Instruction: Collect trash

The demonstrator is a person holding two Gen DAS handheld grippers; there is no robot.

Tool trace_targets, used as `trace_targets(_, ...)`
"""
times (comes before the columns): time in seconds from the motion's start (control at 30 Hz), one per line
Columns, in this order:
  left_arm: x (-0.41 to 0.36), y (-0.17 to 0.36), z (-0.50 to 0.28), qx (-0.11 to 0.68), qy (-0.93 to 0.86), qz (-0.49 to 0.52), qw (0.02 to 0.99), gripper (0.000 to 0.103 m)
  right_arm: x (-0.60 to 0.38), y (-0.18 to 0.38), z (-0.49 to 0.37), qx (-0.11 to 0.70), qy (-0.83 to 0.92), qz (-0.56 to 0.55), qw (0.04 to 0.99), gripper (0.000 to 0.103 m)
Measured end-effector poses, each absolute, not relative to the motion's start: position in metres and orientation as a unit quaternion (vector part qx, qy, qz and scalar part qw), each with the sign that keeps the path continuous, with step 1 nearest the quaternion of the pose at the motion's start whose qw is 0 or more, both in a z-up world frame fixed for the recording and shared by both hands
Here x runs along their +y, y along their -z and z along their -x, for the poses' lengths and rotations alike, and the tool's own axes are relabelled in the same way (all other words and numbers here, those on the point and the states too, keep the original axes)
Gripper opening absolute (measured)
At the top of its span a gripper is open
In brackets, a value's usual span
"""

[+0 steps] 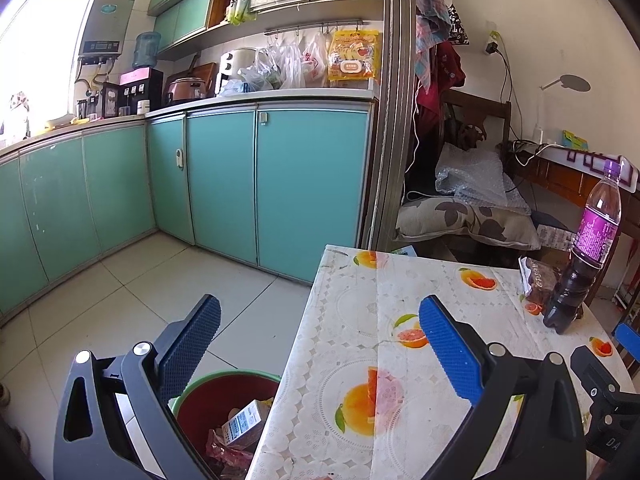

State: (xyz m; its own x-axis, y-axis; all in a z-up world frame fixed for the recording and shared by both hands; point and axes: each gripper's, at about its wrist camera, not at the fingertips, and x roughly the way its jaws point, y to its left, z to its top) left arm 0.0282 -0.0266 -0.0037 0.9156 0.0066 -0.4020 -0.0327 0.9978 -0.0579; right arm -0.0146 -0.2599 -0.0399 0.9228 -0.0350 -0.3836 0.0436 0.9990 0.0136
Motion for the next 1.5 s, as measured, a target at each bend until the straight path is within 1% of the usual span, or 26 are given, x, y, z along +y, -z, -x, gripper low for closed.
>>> trace_targets(1.33,-0.03,0.006,-0.029,0.215,-0.009,0.018,0.976,0.096,-0.26,0.046,0.012,0.208,0.018,-0.012,0.978,0.099)
trace_targets(1.5,-0.043,0.008,-0.027,0.224,0.019,-0.007,0.974,0.096,-0.264,0.048,0.009,0.217,0.016,-0.018,0.976,0.099)
